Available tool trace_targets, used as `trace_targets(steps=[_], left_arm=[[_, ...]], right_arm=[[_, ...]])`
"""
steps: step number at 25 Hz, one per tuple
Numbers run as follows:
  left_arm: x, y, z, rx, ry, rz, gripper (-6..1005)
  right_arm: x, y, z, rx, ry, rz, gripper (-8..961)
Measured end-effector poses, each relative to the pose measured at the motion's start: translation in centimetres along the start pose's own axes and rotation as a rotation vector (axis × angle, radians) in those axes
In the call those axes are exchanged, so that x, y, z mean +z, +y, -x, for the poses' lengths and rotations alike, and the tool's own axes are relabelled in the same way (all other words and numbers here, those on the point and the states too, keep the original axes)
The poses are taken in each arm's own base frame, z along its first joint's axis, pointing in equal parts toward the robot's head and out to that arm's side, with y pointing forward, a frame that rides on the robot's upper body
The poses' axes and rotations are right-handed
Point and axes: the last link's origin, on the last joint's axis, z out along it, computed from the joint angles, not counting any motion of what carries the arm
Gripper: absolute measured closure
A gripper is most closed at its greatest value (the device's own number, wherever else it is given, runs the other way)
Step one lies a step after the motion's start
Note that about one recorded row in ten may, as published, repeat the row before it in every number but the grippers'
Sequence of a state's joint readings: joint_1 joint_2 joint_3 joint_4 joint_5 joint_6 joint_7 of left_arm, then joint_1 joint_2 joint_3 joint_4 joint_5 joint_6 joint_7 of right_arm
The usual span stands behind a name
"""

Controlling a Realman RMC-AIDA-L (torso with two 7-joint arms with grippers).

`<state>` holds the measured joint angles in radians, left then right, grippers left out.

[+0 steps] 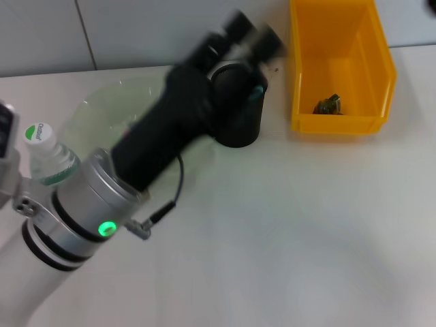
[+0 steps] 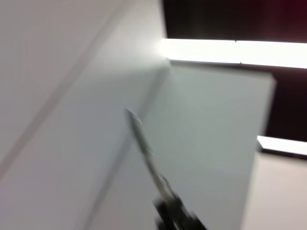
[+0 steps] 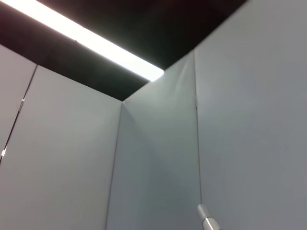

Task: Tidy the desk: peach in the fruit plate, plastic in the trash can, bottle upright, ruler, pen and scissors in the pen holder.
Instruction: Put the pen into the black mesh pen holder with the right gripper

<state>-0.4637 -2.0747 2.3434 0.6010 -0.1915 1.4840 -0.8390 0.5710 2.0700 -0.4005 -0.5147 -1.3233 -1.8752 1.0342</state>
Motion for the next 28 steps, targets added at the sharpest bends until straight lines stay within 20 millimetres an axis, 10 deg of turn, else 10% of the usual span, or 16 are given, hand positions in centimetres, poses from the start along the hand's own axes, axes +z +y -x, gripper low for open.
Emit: trace_targets(steps=[12,28], left_arm=[[-2.9,-1.1,1.0,0.109,-0.384,0.166,354],[-5.7,-2.2,0.8,0.193,-0.601,0.202,202]], right_arm=[[3.4,-5.3,7.6,0.397,0.695,0.028,827],[15.5,-7.4,7.0,0.403,1.341,-0.127,827]])
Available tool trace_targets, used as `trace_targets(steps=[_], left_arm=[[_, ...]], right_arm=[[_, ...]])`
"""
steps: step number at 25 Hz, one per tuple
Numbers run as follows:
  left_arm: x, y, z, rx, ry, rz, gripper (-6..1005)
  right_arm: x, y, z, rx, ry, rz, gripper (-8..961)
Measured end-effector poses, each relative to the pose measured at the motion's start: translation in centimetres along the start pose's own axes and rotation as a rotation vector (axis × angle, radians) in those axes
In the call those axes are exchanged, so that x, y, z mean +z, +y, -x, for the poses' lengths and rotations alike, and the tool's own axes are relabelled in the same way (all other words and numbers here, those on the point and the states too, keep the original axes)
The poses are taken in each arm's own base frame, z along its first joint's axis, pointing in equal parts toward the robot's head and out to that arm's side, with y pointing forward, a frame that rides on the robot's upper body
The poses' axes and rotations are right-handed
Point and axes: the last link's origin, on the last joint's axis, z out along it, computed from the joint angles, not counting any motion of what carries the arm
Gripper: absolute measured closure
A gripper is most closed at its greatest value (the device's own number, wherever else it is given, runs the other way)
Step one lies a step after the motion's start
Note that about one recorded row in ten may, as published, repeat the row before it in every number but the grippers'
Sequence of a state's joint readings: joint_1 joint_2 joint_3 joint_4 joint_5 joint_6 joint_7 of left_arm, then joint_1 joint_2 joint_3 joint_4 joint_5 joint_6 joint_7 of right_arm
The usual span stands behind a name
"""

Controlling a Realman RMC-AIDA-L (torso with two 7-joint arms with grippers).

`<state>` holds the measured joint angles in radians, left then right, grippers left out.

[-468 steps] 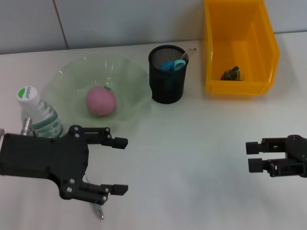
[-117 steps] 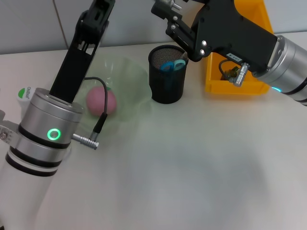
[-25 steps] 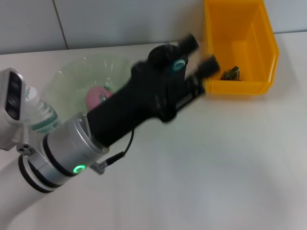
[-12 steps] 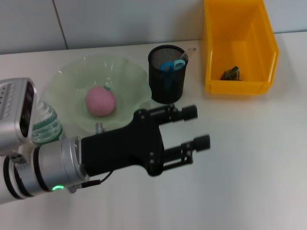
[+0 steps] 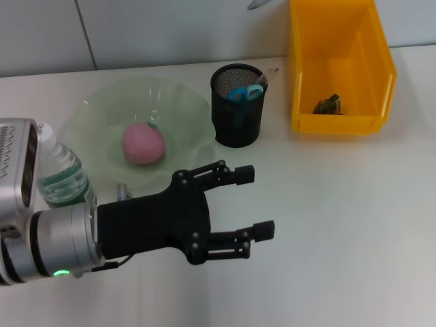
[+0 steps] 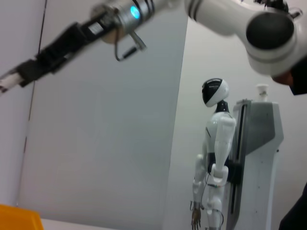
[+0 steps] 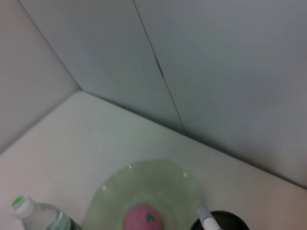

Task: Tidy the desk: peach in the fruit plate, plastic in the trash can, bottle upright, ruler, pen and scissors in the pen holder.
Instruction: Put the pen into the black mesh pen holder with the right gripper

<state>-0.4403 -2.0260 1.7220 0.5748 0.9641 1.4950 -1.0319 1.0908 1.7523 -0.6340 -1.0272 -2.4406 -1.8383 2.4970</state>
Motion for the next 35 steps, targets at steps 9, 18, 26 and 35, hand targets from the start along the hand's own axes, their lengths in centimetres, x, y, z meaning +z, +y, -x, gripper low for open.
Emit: trace_targets(steps=[9,18,26,35], left_arm=[[-0.2,-0.2,0.9,-0.007,-0.026,-0.055,167],[0.0,-0.7,1.1,-0.017,-0.029,-0.095,167],[-0.2,-0.6,1.4,-0.044,-0.030,-0.104,168],[-0.7,-0.3,1.7,-0.085,-0.036,-0.106,168]], right_arm=[[5.4,1.3,2.8,-0.090,0.207,-0.105,828],[9.5,2.0,3.1,-0.151,0.298,-0.175,827],[12.1,2.8,2.6,-0.187,0.328,-0.192,828],[15.0,3.6,1.9,-0.217,0.335,-0.217,828]])
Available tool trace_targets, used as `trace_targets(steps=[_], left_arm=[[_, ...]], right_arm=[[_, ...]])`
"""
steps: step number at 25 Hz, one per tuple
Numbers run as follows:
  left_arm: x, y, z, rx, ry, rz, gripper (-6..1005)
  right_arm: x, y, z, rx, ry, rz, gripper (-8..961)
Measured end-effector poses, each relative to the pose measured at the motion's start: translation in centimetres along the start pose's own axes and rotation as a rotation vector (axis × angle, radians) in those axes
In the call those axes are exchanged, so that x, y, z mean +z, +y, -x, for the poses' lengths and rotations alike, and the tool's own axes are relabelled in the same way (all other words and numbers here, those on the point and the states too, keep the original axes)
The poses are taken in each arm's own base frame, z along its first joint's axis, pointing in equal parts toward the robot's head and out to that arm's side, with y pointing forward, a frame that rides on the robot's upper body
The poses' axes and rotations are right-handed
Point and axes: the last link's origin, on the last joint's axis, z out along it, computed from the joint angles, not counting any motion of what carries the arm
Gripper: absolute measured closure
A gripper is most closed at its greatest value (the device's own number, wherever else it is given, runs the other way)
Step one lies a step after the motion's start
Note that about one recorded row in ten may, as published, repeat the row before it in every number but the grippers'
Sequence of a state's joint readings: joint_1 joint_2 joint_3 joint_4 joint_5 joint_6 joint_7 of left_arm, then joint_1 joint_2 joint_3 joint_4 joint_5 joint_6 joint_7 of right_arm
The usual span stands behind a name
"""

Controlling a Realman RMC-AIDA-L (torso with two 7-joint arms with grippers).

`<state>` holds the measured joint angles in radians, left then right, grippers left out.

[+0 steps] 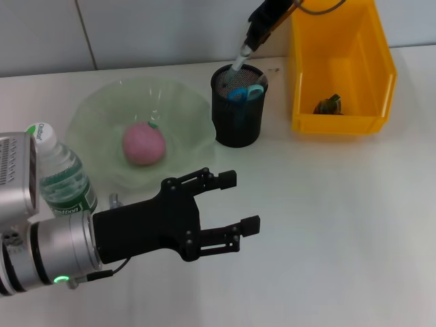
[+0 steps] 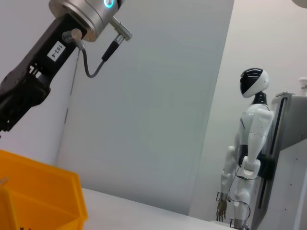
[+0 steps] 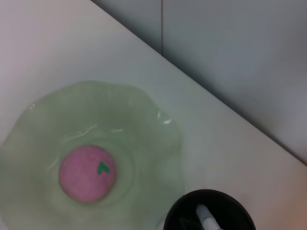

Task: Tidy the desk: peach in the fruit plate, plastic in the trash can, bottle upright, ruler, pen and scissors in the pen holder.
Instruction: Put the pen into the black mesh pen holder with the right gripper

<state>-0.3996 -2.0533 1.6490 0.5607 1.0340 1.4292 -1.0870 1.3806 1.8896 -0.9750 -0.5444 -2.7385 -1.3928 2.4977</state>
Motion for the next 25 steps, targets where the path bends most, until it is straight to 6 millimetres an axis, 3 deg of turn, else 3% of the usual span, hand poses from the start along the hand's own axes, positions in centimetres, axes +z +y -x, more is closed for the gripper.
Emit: trace_targets(steps=[8,21,25], left_arm=[[-0.2,0.1,0.2,-0.006,-0.003,0.002,168],[-0.7,-0.1,0.0,-0.020,-0.001,-0.004,169],[-0.8,-0.1,-0.1,-0.022,-0.001,-0.003,169]], right_arm=[[1.2,0.3,-0.3,0.012,0.008,-0.005,827],[1.4,0.0,-0.4,0.058,0.021,-0.048,828],[1.4,0.1,-0.3,0.054,0.019,-0.050,711]])
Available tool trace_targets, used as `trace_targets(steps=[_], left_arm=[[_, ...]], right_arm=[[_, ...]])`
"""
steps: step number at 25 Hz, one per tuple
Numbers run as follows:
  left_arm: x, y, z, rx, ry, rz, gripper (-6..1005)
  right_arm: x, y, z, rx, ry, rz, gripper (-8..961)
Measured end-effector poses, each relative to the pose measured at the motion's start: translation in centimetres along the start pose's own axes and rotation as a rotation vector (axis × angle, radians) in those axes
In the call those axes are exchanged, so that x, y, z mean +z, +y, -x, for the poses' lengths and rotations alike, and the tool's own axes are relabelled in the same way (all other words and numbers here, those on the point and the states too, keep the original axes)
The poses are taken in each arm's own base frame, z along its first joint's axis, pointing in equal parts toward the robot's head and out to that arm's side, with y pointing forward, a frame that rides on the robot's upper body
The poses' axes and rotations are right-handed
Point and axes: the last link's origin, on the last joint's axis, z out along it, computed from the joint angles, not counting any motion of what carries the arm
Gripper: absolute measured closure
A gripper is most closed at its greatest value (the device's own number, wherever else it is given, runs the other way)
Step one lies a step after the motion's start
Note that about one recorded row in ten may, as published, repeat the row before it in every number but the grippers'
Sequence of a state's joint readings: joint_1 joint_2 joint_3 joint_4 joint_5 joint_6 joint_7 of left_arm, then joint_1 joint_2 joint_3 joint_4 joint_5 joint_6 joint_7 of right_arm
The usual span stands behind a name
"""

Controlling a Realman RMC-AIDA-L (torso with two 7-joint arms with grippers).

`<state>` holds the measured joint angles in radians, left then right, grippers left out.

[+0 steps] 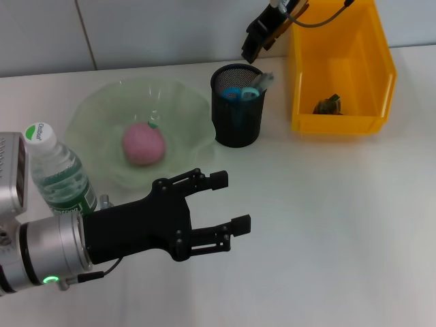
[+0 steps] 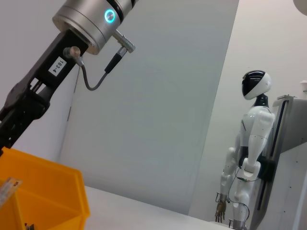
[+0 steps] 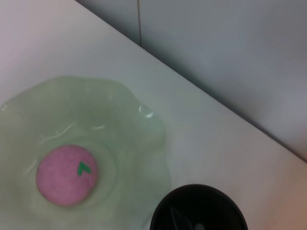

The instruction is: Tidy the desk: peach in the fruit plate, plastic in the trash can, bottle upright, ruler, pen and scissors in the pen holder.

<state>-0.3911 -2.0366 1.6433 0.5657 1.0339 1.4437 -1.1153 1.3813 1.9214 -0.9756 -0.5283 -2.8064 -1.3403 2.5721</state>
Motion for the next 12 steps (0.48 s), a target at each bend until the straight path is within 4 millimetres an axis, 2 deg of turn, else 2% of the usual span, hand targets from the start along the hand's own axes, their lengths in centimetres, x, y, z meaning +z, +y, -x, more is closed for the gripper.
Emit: trace_targets(steps=[12], left_arm=[[-0.05,0.07,0.15,-0.004,-0.005,0.002,169]], right_arm=[[-0.45,0.13,0.02,-0.004,-0.058,0.006,256]])
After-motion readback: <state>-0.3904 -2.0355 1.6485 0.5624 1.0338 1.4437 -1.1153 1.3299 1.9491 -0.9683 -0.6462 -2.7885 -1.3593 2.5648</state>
